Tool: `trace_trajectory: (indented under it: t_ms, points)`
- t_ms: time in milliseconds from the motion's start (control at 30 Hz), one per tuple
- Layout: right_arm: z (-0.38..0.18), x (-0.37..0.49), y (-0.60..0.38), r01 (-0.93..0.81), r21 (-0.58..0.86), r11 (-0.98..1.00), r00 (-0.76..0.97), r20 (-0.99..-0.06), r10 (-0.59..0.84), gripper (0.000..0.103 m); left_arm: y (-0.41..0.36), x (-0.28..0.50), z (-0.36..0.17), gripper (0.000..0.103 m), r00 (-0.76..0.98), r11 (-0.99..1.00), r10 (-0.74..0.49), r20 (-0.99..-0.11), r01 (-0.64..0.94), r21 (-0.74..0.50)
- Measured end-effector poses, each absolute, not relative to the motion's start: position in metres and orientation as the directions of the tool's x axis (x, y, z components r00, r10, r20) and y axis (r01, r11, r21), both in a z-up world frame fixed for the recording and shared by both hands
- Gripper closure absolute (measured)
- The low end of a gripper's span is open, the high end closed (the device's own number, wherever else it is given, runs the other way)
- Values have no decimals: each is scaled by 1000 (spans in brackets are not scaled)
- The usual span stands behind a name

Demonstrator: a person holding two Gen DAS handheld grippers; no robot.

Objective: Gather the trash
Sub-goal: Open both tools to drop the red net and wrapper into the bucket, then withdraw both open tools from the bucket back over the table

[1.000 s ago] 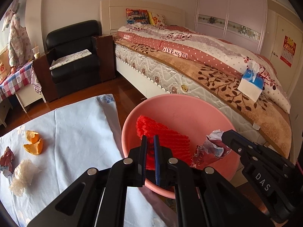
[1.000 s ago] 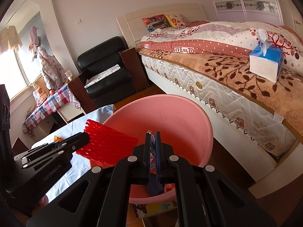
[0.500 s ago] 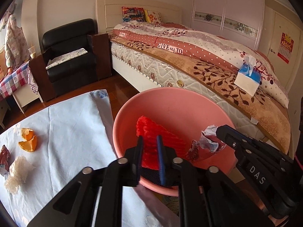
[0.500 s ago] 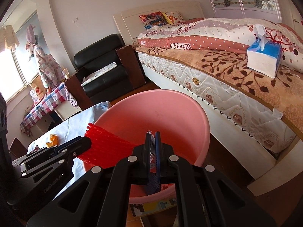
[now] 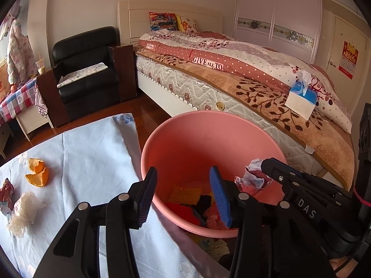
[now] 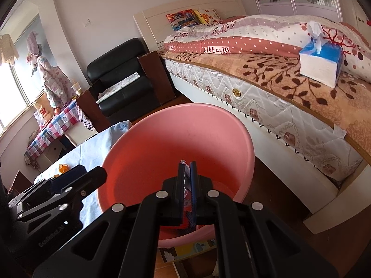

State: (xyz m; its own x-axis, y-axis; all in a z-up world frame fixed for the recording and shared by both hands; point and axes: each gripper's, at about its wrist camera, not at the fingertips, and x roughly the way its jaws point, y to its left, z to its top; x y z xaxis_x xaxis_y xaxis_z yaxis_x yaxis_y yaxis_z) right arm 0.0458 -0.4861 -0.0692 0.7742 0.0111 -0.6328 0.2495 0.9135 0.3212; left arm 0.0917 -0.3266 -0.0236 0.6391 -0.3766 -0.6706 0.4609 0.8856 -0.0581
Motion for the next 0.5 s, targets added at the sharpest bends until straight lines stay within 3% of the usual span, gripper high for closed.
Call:
trace_trajectory:
  t_ms: [67,133,233,500]
  points:
    - [-70,46,-487,250,326,911,773,-635,15,94,-326,92,-22,55,641,886,-379,-668,459,-62]
    - [-69,45,-487,250,327,911,776,-630,13,79,-324,91,-21,54,644,887,-381,-664,457,-66]
    - [-66,44,-486,246,326,913,789,-615,7,69,-321,91,-19,54,649,890,-381,-659,451,-70]
    - [-61,40,-481,244,304,921,792,-610,-9,69,-309,89,-15,53,667,902,-367,-649,426,-72]
